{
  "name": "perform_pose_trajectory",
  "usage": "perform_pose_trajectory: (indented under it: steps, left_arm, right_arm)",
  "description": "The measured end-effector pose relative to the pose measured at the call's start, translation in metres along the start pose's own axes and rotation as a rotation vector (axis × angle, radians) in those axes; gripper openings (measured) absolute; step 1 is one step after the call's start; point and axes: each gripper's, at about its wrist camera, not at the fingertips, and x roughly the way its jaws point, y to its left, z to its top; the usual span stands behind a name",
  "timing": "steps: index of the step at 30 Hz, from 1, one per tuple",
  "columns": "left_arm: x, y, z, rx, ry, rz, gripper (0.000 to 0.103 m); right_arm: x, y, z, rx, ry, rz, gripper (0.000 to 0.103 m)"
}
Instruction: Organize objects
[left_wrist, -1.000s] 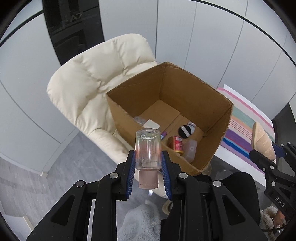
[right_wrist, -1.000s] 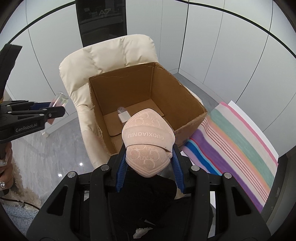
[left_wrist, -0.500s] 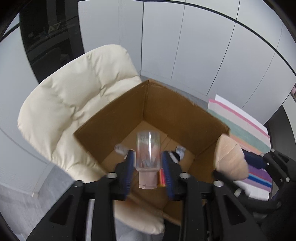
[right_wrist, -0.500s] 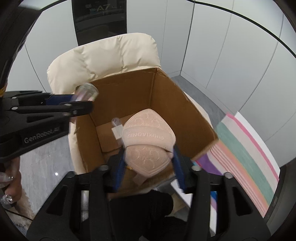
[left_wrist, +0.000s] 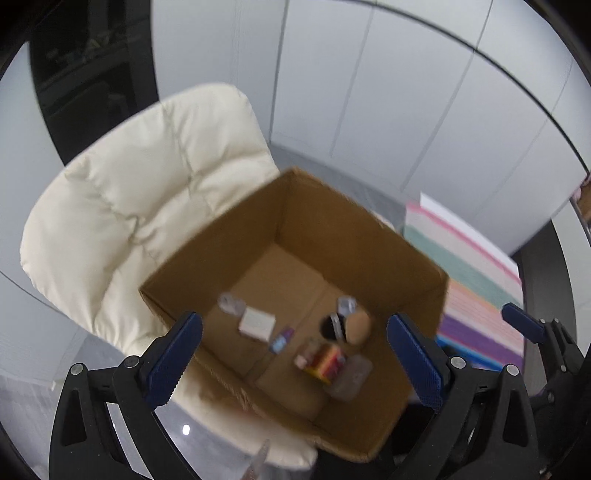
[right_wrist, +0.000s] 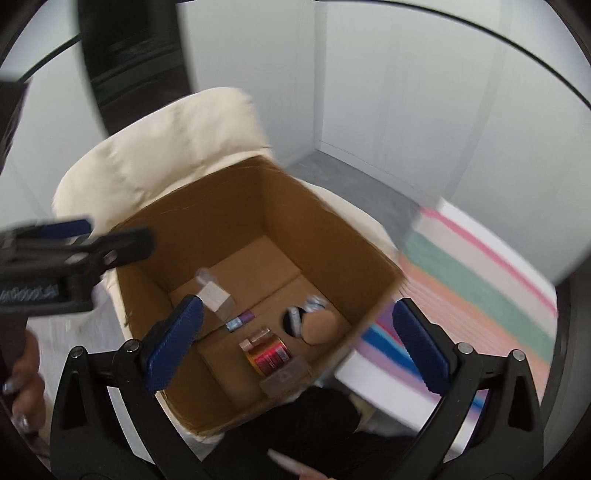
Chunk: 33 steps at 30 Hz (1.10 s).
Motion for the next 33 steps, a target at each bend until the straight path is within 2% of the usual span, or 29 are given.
perform_pose_trajectory:
  steps: [3, 5, 8, 10, 12, 16, 22, 33]
  left_arm:
    - [-0.019, -0.015, 0.006, 0.044, 0.034, -0.029, 0.101]
    - [-0.038, -0.029, 0.008, 0.091, 0.025, -0.026, 0.101]
    - [-0.071, -0.06, 0.01, 0.2, 0.02, 0.002, 0.101]
    - [-0.093, -0.081, 0.009, 0.257, 0.015, -0.007, 0.101]
    - [-0.11, -0.097, 0.008, 0.292, 0.036, -0.018, 0.102]
    - [-0.123, -0.117, 0.003, 0.34, 0.104, 0.057, 0.102]
    - [-0.133, -0.125, -0.004, 0.353, 0.101, 0.074, 0.102]
    - [-0.138, -0.125, -0.012, 0.357, 0.086, 0.087, 0.102]
  right_arm:
    - [-0.018, -0.021, -0.001, 0.128, 0.102, -0.03, 0.103]
    - [-0.037, -0.035, -0.003, 0.193, 0.115, -0.048, 0.103]
    - [-0.075, -0.053, -0.004, 0.284, 0.107, -0.065, 0.103]
    - [-0.102, -0.064, -0.005, 0.329, 0.086, -0.077, 0.103]
    - [-0.127, -0.073, -0.006, 0.372, 0.085, -0.126, 0.103]
    - [-0.163, -0.085, -0.011, 0.433, 0.073, -0.152, 0.103]
    - [-0.193, -0.087, -0.021, 0.452, 0.046, -0.195, 0.103]
    - [-0.203, -0.08, -0.029, 0.434, 0.045, -0.203, 0.103]
